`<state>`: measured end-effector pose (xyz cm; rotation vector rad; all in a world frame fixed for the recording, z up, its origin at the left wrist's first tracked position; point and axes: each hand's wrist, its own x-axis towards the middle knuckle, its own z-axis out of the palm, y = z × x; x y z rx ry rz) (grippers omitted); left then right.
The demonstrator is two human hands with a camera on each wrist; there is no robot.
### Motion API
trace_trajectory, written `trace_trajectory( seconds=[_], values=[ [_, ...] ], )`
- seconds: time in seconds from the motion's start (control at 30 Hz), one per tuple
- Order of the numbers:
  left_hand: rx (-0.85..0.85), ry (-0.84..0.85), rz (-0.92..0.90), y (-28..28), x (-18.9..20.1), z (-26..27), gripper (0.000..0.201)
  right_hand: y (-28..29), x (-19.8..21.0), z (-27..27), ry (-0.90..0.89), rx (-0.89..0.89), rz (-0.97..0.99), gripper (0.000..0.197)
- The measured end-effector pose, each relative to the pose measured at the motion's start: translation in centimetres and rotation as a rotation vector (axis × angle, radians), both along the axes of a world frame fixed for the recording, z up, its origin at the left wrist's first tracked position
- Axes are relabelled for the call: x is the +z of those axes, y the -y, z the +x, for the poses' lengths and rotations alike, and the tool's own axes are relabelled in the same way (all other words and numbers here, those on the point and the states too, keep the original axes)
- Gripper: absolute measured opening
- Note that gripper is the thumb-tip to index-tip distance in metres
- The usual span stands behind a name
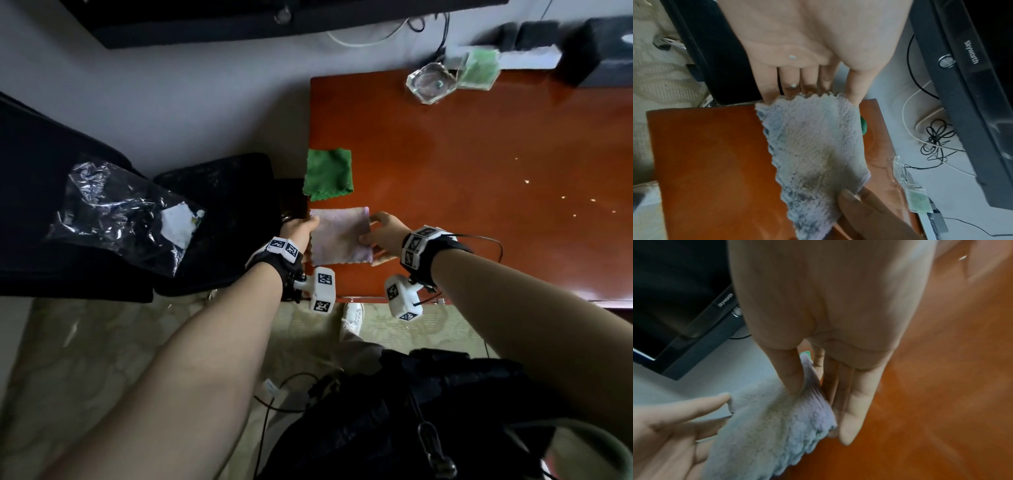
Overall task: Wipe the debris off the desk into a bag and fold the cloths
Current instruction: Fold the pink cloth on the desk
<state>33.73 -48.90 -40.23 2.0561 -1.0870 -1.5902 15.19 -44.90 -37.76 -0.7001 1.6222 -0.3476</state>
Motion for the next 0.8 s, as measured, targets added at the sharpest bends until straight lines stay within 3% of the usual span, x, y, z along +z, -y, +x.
trace_trajectory(
  seconds=[0.13, 0.4, 0.57, 0.8],
  values=[
    [0.023, 0.033, 0.066, 1.8, -0.5, -0.3, 0.052, 2.0, -1.2, 0.4, -0.006, 0.010, 0.036, 0.054],
    [0.069, 0.131, 0.107, 3.3, -2.0, -0.7, 0.059, 4.3, -2.9, 0.9, -0.014, 0.020, 0.102, 0.047],
    [0.038, 0.189, 0.067, 3.4, -2.1, -1.1, 0.058, 4.8, -3.2, 0.8, -0.196, 0.025, 0.074, 0.025],
    [0.056, 0.259, 0.097, 3.4, -1.8, -1.2, 0.057, 5.0, -3.6, 0.5, -0.168, 0.009, 0.083, 0.018]
  ],
)
